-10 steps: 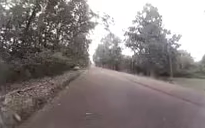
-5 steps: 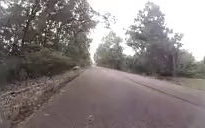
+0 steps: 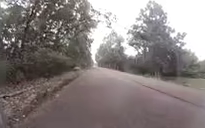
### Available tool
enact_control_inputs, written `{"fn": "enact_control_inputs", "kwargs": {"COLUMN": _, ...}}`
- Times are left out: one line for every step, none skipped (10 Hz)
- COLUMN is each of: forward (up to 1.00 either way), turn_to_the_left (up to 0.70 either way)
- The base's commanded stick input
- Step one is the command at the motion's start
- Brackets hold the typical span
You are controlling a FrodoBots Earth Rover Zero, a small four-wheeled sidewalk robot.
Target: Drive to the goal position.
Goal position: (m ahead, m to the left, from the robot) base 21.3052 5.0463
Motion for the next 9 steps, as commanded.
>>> {"fn": "enact_control_inputs", "kwargs": {"forward": 0.70, "turn_to_the_left": 0.00}}
{"fn": "enact_control_inputs", "kwargs": {"forward": 0.70, "turn_to_the_left": 0.00}}
{"fn": "enact_control_inputs", "kwargs": {"forward": 0.70, "turn_to_the_left": 0.00}}
{"fn": "enact_control_inputs", "kwargs": {"forward": 0.70, "turn_to_the_left": 0.00}}
{"fn": "enact_control_inputs", "kwargs": {"forward": 0.70, "turn_to_the_left": 0.00}}
{"fn": "enact_control_inputs", "kwargs": {"forward": 0.70, "turn_to_the_left": 0.00}}
{"fn": "enact_control_inputs", "kwargs": {"forward": 0.70, "turn_to_the_left": 0.00}}
{"fn": "enact_control_inputs", "kwargs": {"forward": 0.70, "turn_to_the_left": 0.00}}
{"fn": "enact_control_inputs", "kwargs": {"forward": 0.70, "turn_to_the_left": 0.00}}
